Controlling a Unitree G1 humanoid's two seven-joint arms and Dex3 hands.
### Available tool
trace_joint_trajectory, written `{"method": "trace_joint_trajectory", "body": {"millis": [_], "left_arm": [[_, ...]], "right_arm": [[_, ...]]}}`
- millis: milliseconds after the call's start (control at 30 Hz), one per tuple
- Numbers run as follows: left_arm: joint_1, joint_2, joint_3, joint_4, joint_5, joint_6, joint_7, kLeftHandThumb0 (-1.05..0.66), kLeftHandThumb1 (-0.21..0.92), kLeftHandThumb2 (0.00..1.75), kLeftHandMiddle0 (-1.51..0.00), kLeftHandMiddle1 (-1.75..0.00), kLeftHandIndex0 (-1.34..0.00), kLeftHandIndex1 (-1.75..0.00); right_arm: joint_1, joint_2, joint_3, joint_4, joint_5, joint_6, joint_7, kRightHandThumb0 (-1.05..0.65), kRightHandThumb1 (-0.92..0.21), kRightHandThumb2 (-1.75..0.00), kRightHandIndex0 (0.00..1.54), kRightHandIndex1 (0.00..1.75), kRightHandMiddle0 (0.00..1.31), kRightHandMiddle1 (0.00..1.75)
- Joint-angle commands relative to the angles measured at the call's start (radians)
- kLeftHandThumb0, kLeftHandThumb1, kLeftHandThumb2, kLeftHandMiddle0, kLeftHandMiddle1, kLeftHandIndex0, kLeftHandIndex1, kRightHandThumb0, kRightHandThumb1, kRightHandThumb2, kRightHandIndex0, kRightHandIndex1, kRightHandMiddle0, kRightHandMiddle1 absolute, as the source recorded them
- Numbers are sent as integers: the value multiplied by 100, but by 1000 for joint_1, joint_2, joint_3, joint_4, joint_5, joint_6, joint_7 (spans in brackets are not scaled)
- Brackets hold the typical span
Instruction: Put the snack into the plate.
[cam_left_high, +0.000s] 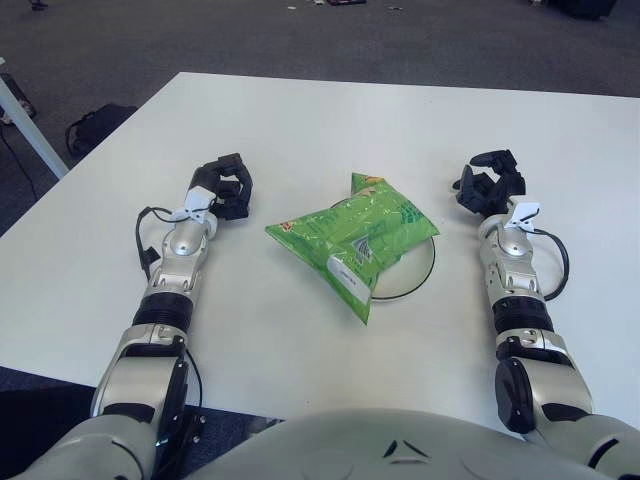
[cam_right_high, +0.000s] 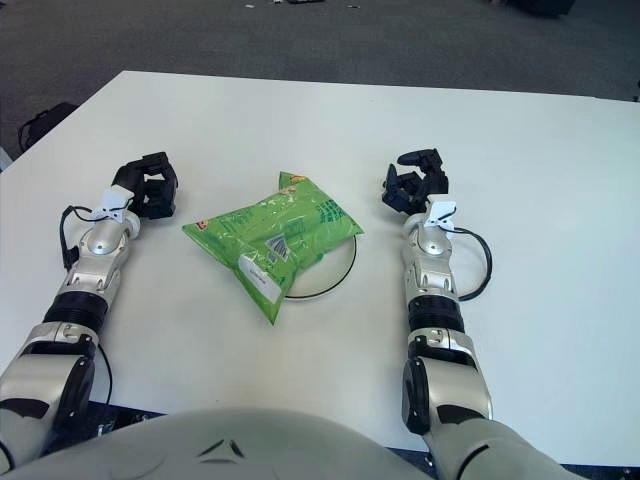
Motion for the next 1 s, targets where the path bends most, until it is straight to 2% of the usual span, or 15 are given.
{"method": "trace_joint_trajectory", "body": {"millis": [0, 200, 600, 967], "left_arm": [[113, -61, -2, 45, -27, 62, -30, -48, 32, 131, -133, -175, -62, -175], [121, -77, 13, 10, -53, 114, -32, -47, 34, 128, -132, -175, -59, -175], [132, -100, 31, -31, -86, 155, -38, -47, 35, 127, -131, -175, -59, -175], [120, -98, 39, 7, -114, 142, -77, -48, 32, 131, -133, -175, -61, -175]], "right_arm": [[146, 23, 15, 37, -25, 24, -8, -1, -30, -131, 71, 162, 38, 175], [154, 14, 37, 14, -39, 43, 3, -1, -27, -136, 71, 167, 38, 175], [160, -13, 74, 8, -56, 42, 32, -2, -28, -138, 69, 172, 37, 175], [162, -32, 111, -2, -102, 58, 17, -2, -30, -136, 67, 173, 36, 175]]}}
